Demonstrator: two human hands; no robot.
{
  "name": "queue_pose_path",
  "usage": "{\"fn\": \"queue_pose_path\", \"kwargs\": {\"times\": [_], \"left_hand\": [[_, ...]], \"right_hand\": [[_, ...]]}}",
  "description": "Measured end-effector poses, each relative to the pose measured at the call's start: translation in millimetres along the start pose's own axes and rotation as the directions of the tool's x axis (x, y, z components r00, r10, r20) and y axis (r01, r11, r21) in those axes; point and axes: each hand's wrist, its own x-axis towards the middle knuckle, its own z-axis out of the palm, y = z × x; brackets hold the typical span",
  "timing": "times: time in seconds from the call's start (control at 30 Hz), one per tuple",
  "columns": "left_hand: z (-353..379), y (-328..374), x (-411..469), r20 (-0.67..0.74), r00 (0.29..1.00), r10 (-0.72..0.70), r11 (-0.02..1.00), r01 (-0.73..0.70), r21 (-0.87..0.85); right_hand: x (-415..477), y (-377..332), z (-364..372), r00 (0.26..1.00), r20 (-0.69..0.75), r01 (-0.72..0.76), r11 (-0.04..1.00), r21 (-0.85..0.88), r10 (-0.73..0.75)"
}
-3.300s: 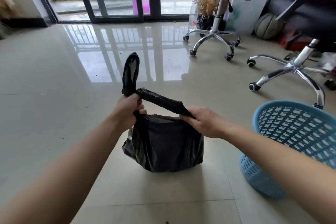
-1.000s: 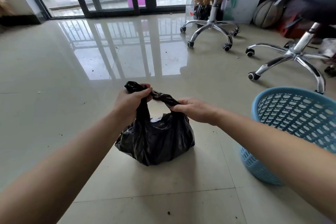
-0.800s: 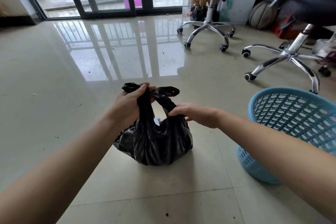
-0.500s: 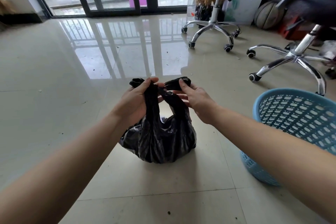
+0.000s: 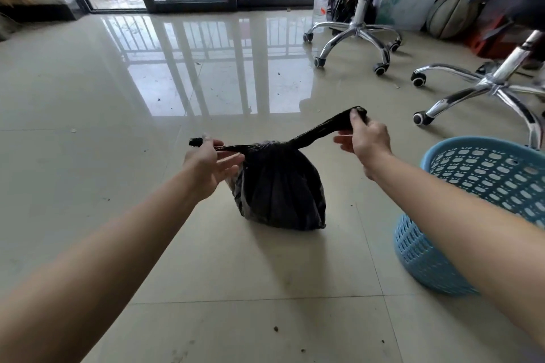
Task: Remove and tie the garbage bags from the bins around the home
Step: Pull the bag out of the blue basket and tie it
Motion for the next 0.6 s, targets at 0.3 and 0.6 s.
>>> {"fn": "queue_pose_path", "kwargs": {"times": [0.3,0.6], "left_hand": [[-7.3,-21.0,16.8,0.2,0.979,0.038,0.991,-0.062,0.116],[29.4,-32.0,21.5,0.183,0.931,0.316,0.8,-0.365,0.476]], "right_hand": [[-17.0,30.1,20.6,0.846,0.473,-0.187,0.968,-0.168,0.246],[-13.8,44.5,57.6,0.956,0.288,0.098,0.983,-0.157,-0.049]]}}
